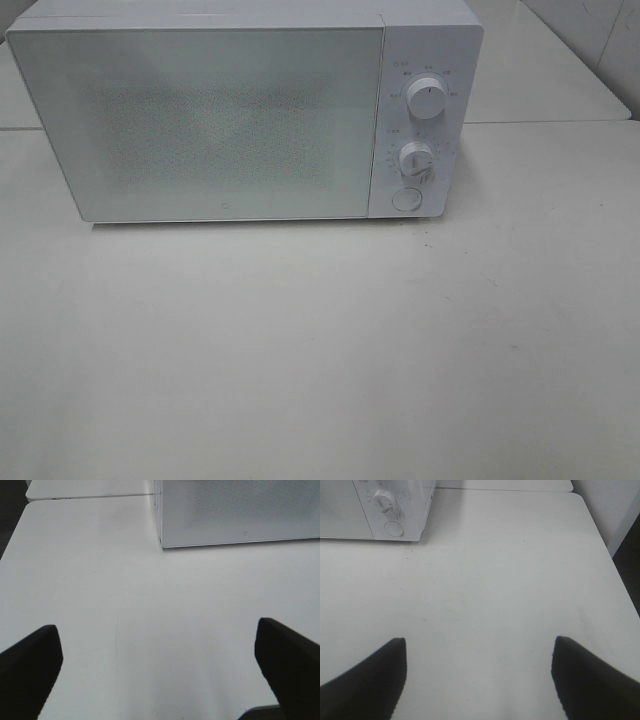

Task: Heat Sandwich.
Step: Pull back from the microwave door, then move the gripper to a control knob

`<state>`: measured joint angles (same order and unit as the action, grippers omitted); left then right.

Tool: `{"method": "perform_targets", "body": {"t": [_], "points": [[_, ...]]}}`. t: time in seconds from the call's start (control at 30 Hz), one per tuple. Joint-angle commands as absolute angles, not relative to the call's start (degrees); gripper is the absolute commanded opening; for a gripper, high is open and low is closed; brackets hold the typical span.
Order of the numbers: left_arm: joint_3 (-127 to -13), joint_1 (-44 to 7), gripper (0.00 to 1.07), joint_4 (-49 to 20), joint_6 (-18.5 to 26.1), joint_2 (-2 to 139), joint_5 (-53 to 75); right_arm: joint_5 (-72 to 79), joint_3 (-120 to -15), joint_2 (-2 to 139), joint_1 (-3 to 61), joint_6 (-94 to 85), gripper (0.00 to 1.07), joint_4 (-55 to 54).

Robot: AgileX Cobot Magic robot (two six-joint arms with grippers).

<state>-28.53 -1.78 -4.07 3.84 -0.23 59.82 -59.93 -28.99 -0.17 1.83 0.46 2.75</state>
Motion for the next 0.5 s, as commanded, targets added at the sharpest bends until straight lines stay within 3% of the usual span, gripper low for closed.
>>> {"method": "perform_targets", "body": {"t": [0.03, 0.5], "points": [[-28.36, -1.55, 1.01, -4.07, 3.61, -1.72, 58.9, -59.36, -28.93, -1.72, 1.66, 0.0, 0.76, 2.52], [-28.36, -1.55, 1.01, -4.07, 3.61, -1.72, 58.9, -59.36, -28.93, -1.72, 1.66, 0.0, 0.76, 2.52]]}}
